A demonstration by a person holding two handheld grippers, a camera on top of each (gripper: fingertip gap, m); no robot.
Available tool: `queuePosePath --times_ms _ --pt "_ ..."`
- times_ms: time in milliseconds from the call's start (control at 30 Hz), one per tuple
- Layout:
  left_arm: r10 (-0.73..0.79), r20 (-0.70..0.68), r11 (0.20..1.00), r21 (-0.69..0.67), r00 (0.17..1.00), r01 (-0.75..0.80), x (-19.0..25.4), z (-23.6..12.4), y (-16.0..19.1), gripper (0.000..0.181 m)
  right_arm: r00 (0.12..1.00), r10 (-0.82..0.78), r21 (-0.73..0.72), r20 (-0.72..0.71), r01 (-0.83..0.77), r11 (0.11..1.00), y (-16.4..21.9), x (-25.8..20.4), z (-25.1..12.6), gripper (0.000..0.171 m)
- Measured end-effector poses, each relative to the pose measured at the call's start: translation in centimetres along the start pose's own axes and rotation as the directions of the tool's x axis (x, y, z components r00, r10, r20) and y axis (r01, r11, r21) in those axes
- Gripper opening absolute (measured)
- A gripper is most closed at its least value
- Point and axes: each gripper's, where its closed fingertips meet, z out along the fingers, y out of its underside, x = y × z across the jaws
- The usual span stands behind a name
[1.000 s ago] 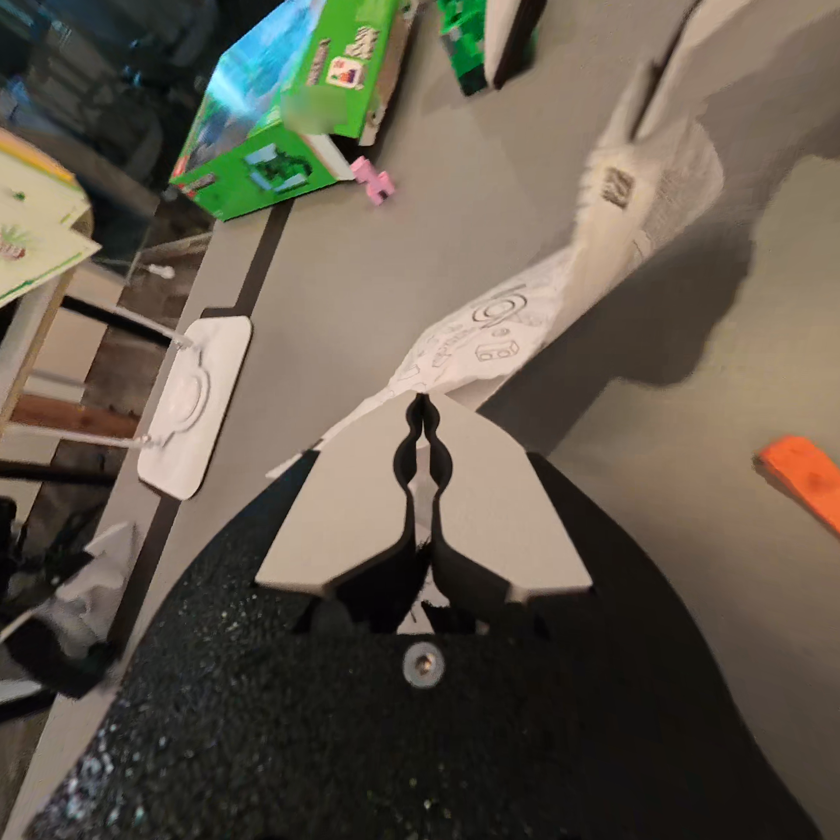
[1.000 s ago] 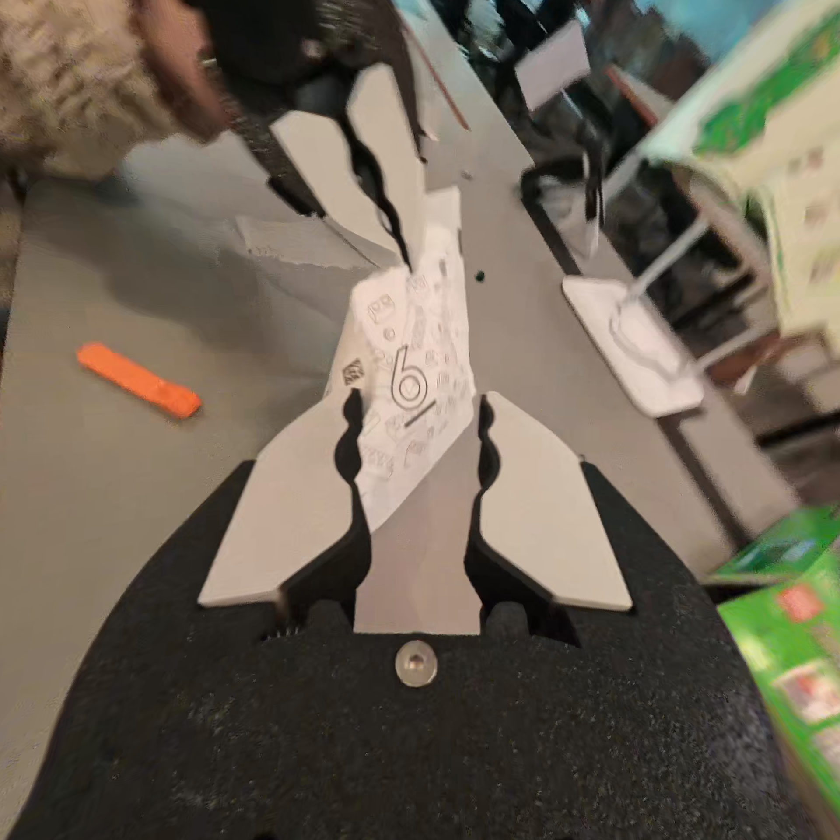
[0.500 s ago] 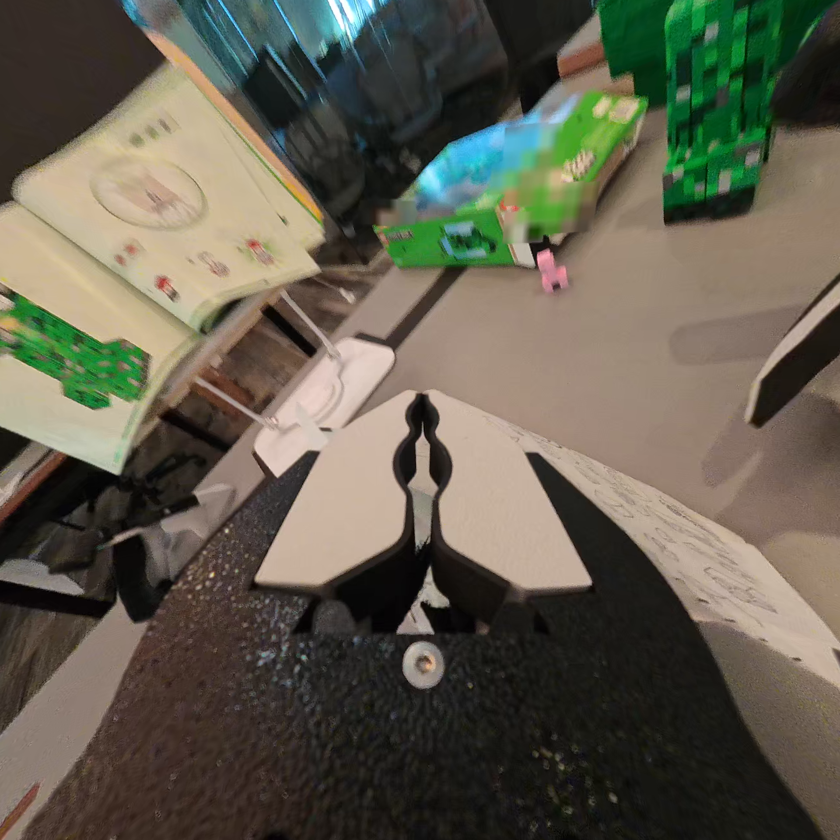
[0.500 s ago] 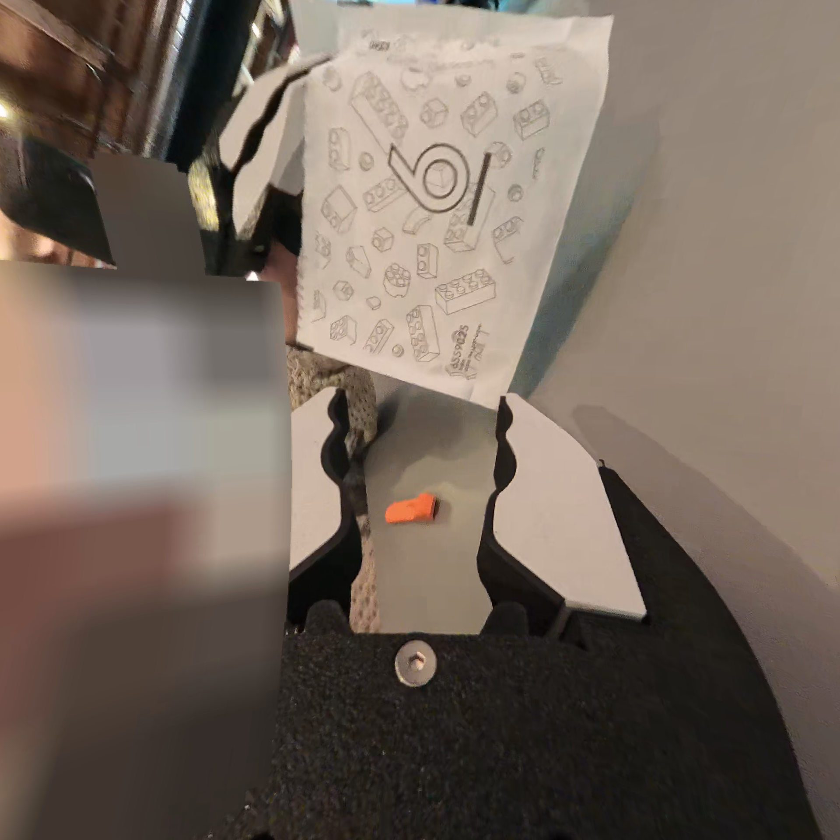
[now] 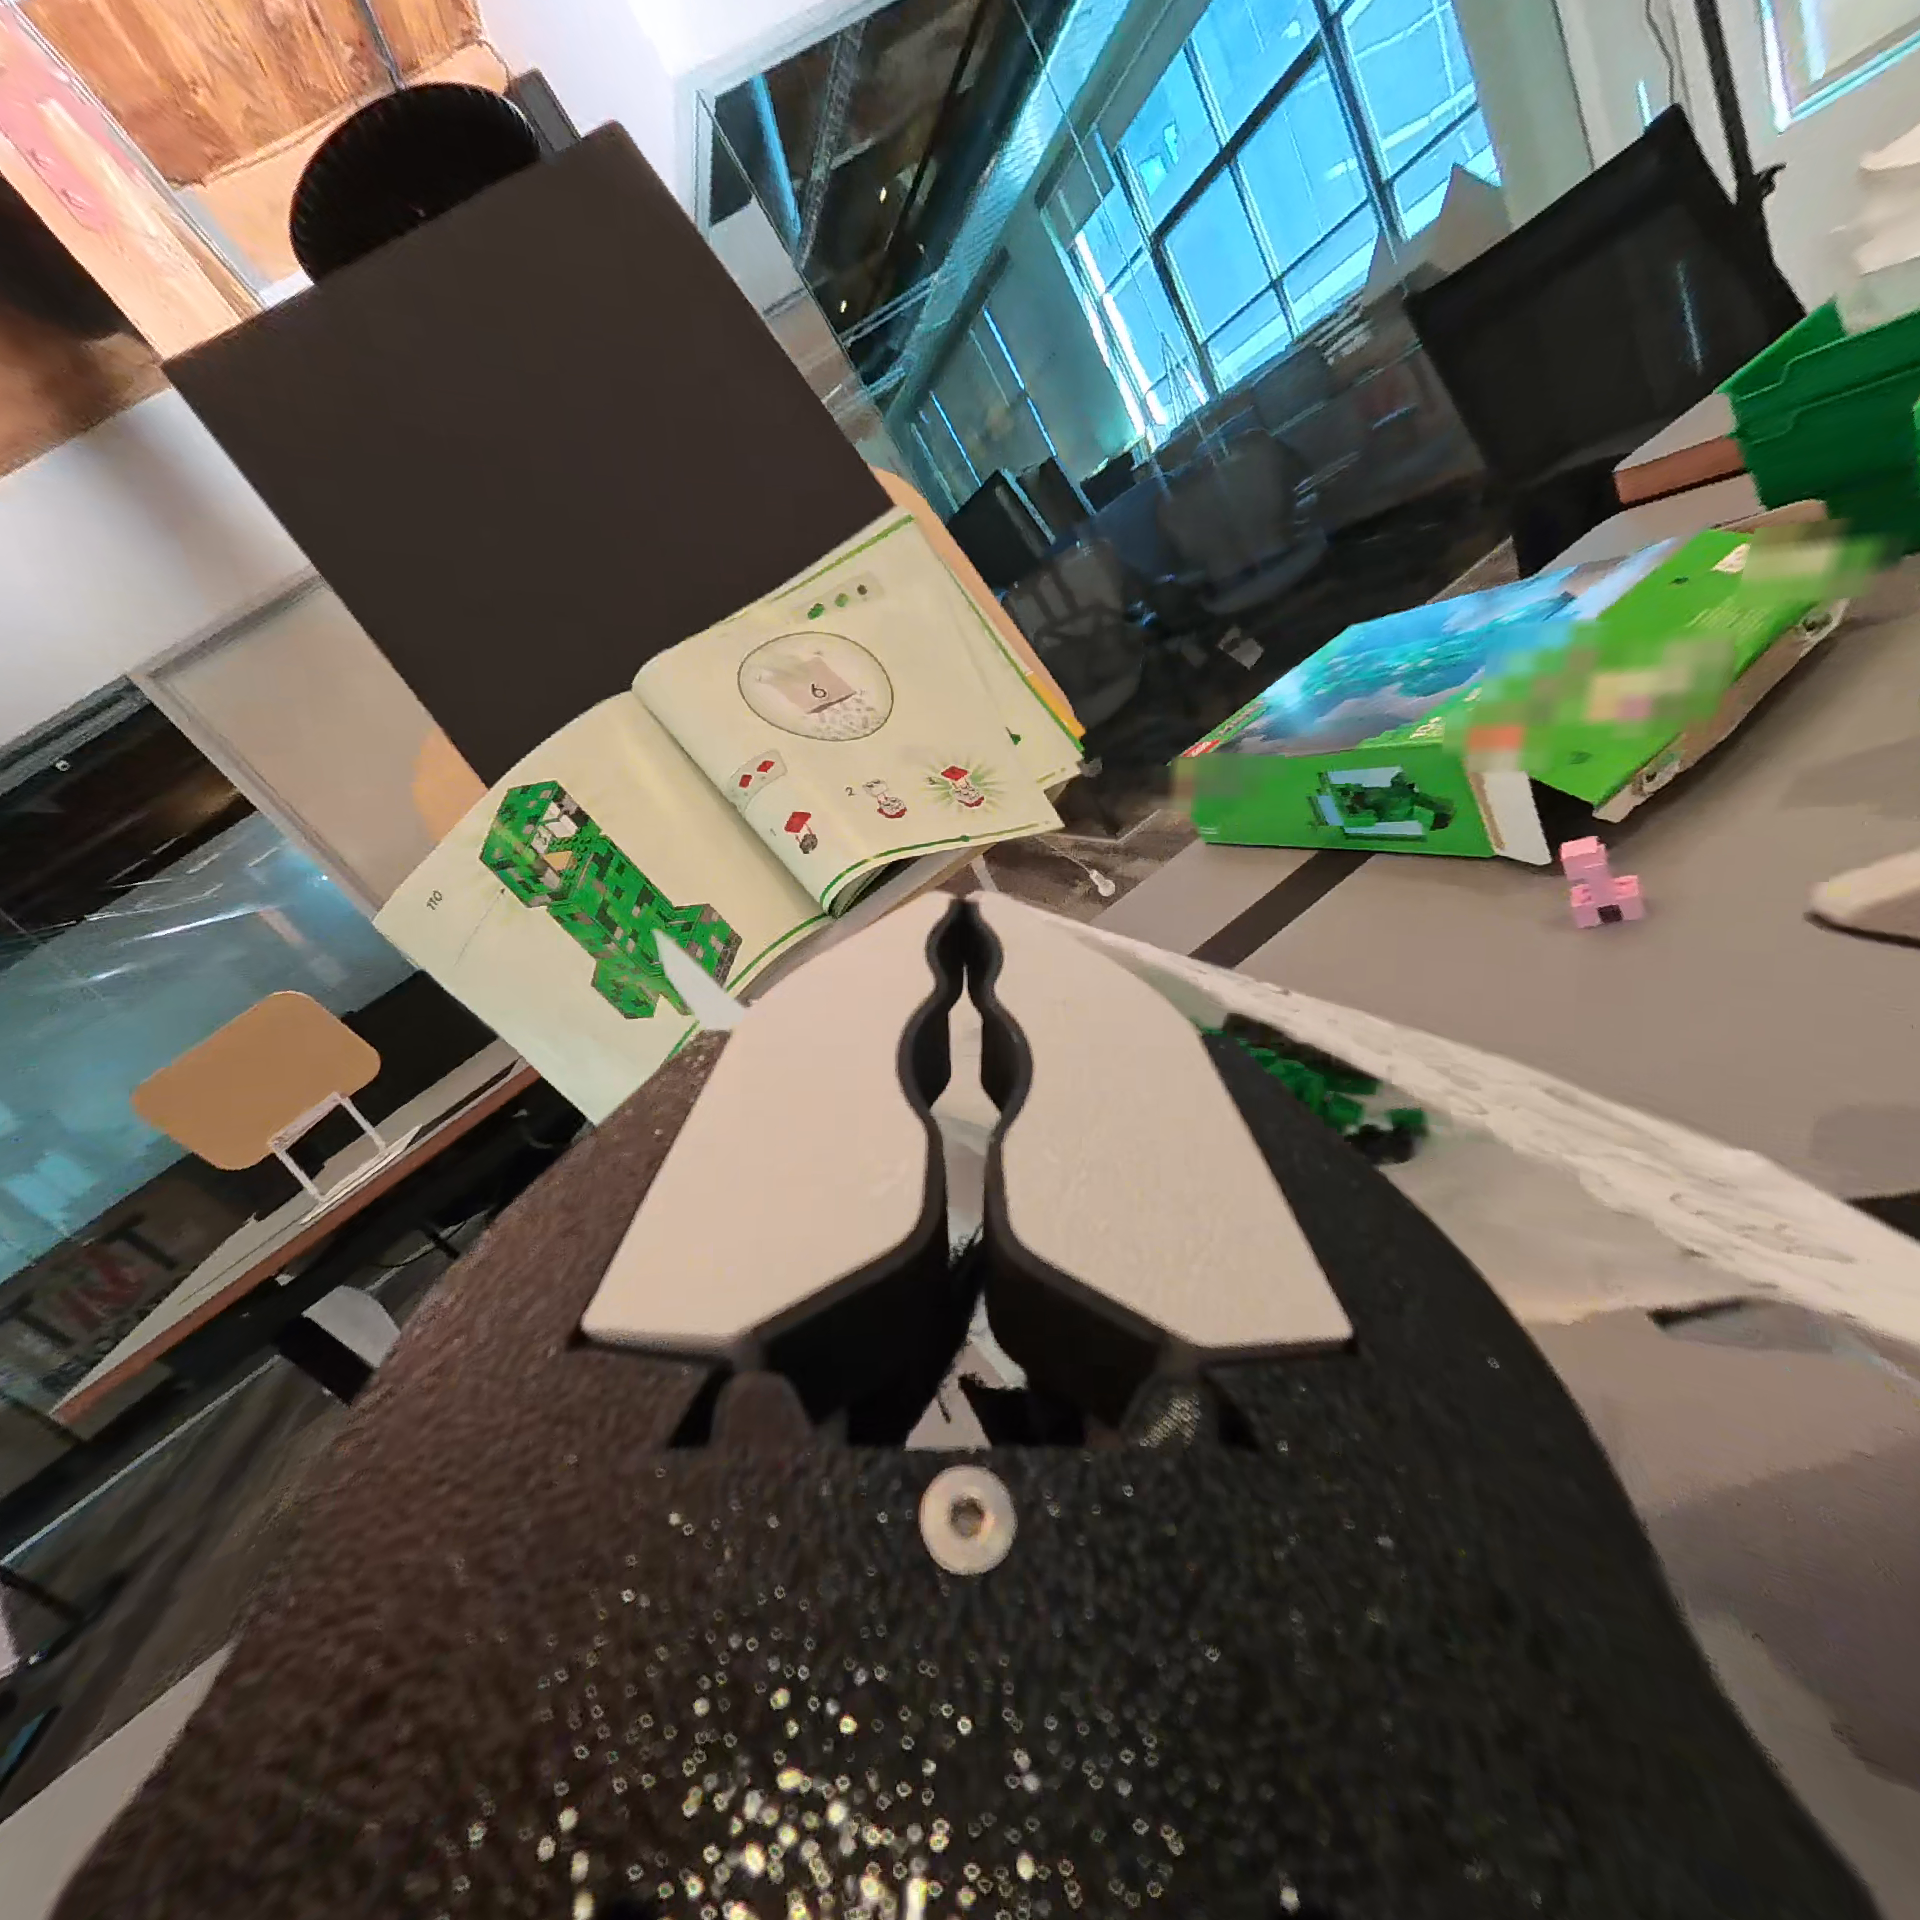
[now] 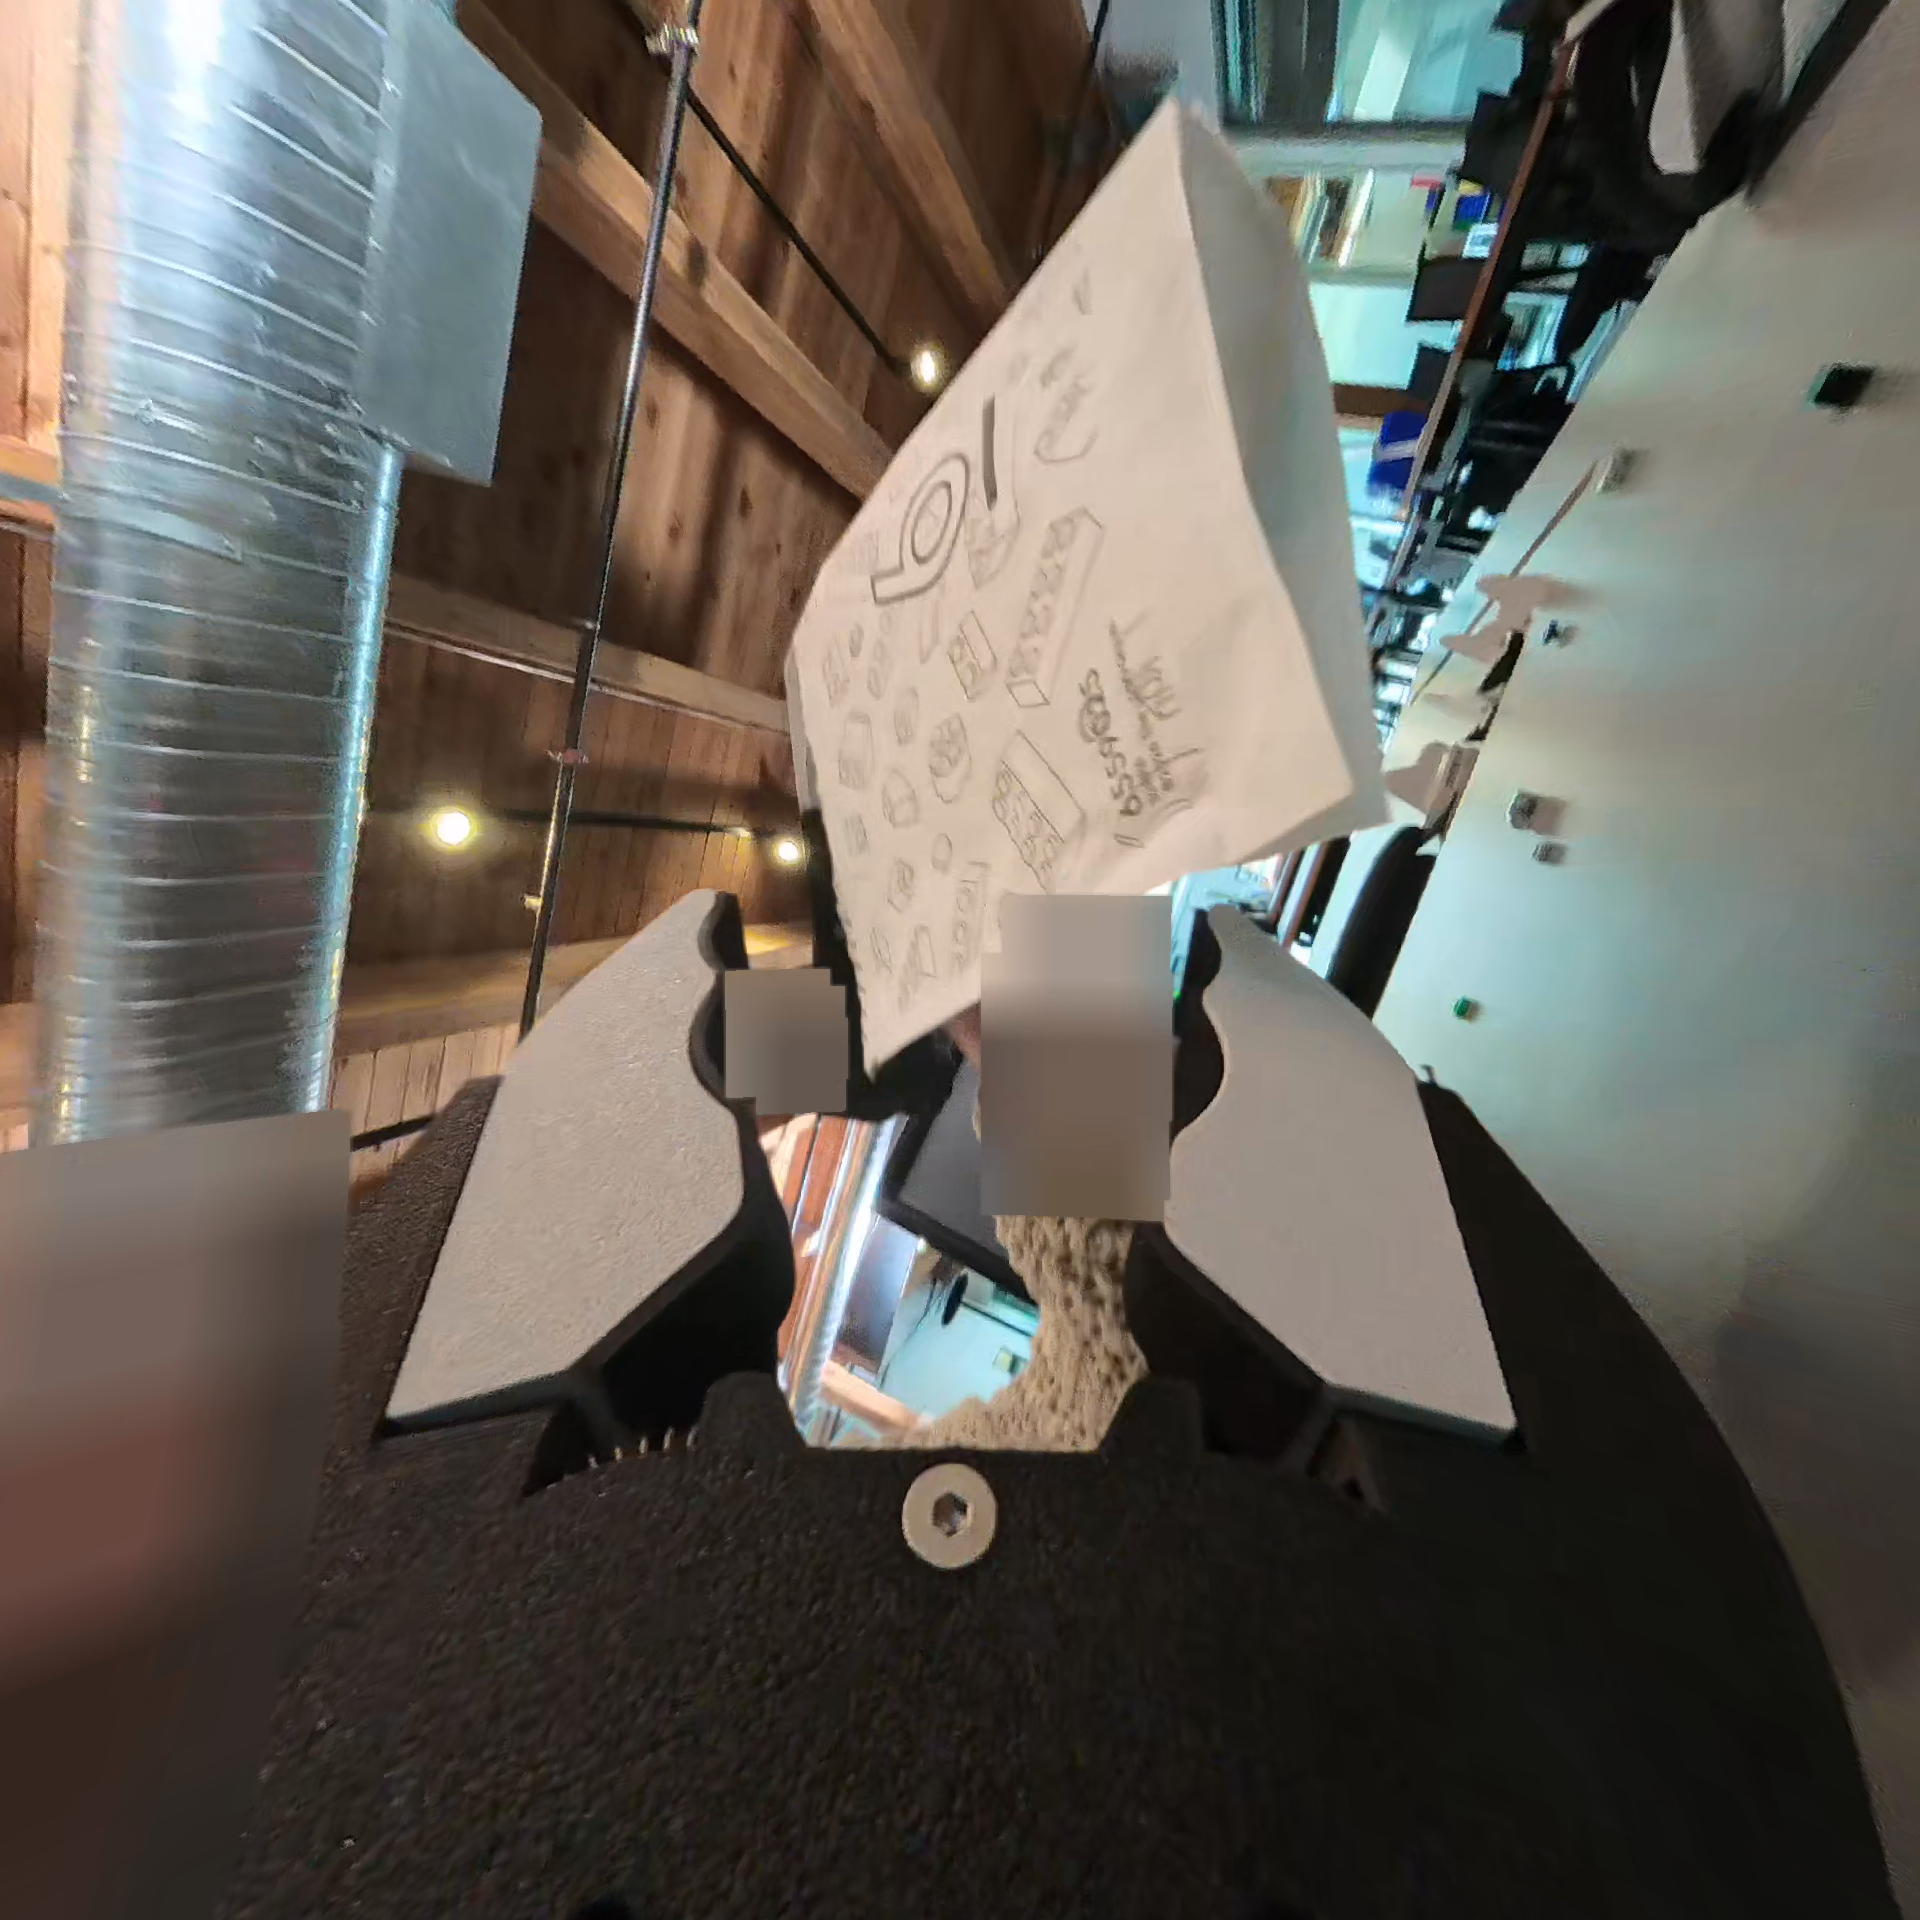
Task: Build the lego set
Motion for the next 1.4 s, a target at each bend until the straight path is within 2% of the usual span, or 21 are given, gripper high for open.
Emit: queuePosePath --times_ms 67,167,233,333,467,633,733,800,867,933,967,1067,1133,1200,1233,1300,1400 --pt "0.008 0.014 1.000 0.022 1.000 -0.008 0.1 -0.4 0.1 0.000 0.999 -0.042 0.051 -0.020 0.043 0.998 -1.3 0.4 0.5 0.064" --pt "0.044 0.059 0.998 0.038 0.997 -0.047 -0.5 -1.4 0.6 0.000 0.994 -0.091 0.060 -0.052 0.094 0.994 -2.9 1.5 1.4 0.015" --pt "0.057 0.085 0.998 0.006 0.995 -0.057 -1.3 -1.9 1.8 0.000 0.996 -0.088 0.020 -0.034 0.088 0.996 -3.5 1.9 2.6 0.000" --pt "0.042 0.106 0.997 -0.063 0.993 -0.036 -3.1 -3.0 4.7 0.000 0.996 -0.078 -0.070 -0.053 0.075 0.995 -3.8 3.5 5.1 0.000" --pt "0.040 0.103 0.990 -0.137 0.994 -0.026 -5.5 -6.0 7.9 0.000 0.999 0.050 -0.171 -0.022 -0.053 0.984 -3.0 5.5 8.7 0.000" --pt "0.064 0.085 0.973 -0.228 0.994 -0.043 -7.6 -12.1 10.2 0.013 0.989 0.142 -0.255 0.028 -0.130 0.958 -1.2 6.6 12.0 0.000" --pt "0.065 0.118 0.955 -0.297 0.991 -0.027 -9.6 -16.2 11.5 0.004 0.984 0.172 -0.307 0.049 -0.150 0.940 -0.2 6.7 13.3 0.000" --pt "-0.011 0.166 0.948 -0.313 0.986 0.064 -11.4 -18.4 12.5 0.004 0.982 0.178 -0.348 0.065 -0.145 0.926 0.4 6.4 14.0 0.000" --pt "-0.203 0.190 0.918 -0.304 0.961 0.254 -12.6 -19.7 13.8 0.009 0.978 0.188 -0.379 0.094 -0.140 0.915 0.5 5.8 14.5 0.000" --pt "-0.470 0.162 0.816 -0.294 0.868 0.497 -12.9 -19.7 15.2 0.011 0.971 0.199 -0.419 0.132 -0.128 0.899 0.6 4.9 14.8 0.000" --pt "-0.603 0.126 0.739 -0.282 0.788 0.611 -12.8 -19.4 15.6 0.010 0.969 0.202 -0.436 0.144 -0.121 0.892 0.6 4.5 14.9 0.000" --pt "-0.884 0.000 0.451 -0.268 0.468 0.851 -12.5 -18.0 16.4 0.022 0.967 0.185 -0.486 0.173 -0.080 0.870 0.6 3.4 15.0 0.000" --pt "-0.974 -0.083 0.224 -0.313 0.209 0.923 -11.9 -17.0 16.9 0.042 0.966 0.178 -0.517 0.187 -0.057 0.854 0.6 2.8 15.0 0.000" --pt "-0.988 -0.142 0.003 -0.428 -0.064 0.904 -10.4 -16.2 17.1 0.064 0.965 0.170 -0.543 0.202 -0.034 0.839 0.7 2.5 15.1 0.000" --pt "-0.972 -0.159 -0.075 -0.481 -0.171 0.874 -9.5 -15.9 17.1 0.069 0.963 0.170 -0.552 0.208 -0.028 0.833 0.7 2.3 15.2 0.000" --pt "-0.942 -0.178 -0.140 -0.557 -0.283 0.819 -7.8 -15.5 16.8 0.075 0.958 0.175 -0.572 0.228 -0.014 0.820 0.7 2.0 15.4 0.000" --pt "-0.899 -0.244 -0.162 -0.586 -0.364 0.794 -6.9 -15.1 15.5 0.075 0.954 0.176 -0.589 0.243 0.001 0.808 0.8 1.8 15.8 0.000"
